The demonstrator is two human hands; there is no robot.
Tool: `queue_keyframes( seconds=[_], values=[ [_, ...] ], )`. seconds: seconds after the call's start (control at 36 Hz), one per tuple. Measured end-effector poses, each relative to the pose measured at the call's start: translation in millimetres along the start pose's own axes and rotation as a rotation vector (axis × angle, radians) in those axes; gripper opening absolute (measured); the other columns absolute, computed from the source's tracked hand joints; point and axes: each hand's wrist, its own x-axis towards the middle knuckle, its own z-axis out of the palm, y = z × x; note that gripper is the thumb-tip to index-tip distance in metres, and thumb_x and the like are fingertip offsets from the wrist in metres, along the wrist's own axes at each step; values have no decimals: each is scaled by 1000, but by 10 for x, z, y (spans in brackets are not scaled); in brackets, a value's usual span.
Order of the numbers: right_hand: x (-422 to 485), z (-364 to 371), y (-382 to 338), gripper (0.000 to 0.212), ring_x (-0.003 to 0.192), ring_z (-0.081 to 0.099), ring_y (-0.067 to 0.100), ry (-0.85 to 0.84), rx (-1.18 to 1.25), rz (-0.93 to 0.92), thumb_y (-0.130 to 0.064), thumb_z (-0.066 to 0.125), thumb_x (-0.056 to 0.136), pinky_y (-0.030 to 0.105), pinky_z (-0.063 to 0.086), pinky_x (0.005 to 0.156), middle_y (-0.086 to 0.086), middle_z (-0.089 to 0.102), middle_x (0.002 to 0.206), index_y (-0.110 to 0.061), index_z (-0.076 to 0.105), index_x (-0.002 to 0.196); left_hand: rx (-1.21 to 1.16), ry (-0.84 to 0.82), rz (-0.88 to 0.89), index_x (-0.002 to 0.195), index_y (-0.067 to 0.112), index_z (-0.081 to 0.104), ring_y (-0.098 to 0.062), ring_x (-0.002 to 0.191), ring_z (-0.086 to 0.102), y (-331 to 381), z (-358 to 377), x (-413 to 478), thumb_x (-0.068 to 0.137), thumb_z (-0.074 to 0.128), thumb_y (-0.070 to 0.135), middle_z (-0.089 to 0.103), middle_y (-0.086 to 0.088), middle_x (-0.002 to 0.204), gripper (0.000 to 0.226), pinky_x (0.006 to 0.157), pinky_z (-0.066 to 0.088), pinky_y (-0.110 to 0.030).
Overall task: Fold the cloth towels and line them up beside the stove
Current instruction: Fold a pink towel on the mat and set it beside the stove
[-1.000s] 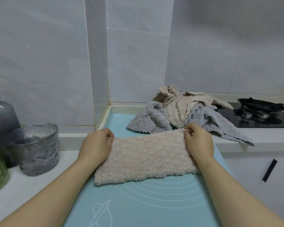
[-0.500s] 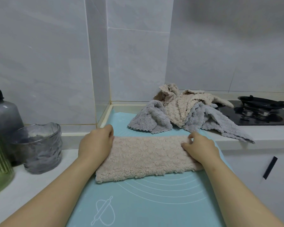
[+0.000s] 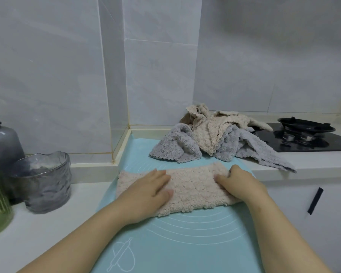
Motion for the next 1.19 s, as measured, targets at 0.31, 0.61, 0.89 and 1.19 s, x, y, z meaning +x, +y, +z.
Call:
queue_keyframes(
  seconds=[0.31,0.61,0.89,1.19],
  values=[
    [102,35,19,36,91,61,28,278,277,-80,-16,46,90,36,51,75,9,66,102,-24,44,125,312,-226,-69,146,43,1,-11,145,-10,59,62,113,95,19,56,-7,11,157,55,117,-5,-37],
    [81,7,36,49,111,53,29,165,237,31,-38,50,91,32,35,74,11,56,122,-17,36,133,315,-206,-79,145,45,0,-10,144,-12,51,91,121,94,16,58,-8,14,156,55,117,-6,-40],
    [-5,-36,-52,35,58,50,14,241,791,-99,-2,58,79,25,37,52,0,57,81,-18,48,109,-7,76,-51,146,36,16,-9,143,13,5,43,113,94,29,56,17,10,155,57,117,12,-34],
    [-447,1,-601,33,56,55,-5,200,1199,-450,-4,64,84,14,49,57,-3,61,91,-34,58,95,-1487,324,-441,136,26,32,-32,87,62,-129,-329,92,93,47,44,53,-26,114,49,70,51,-37]
  ],
)
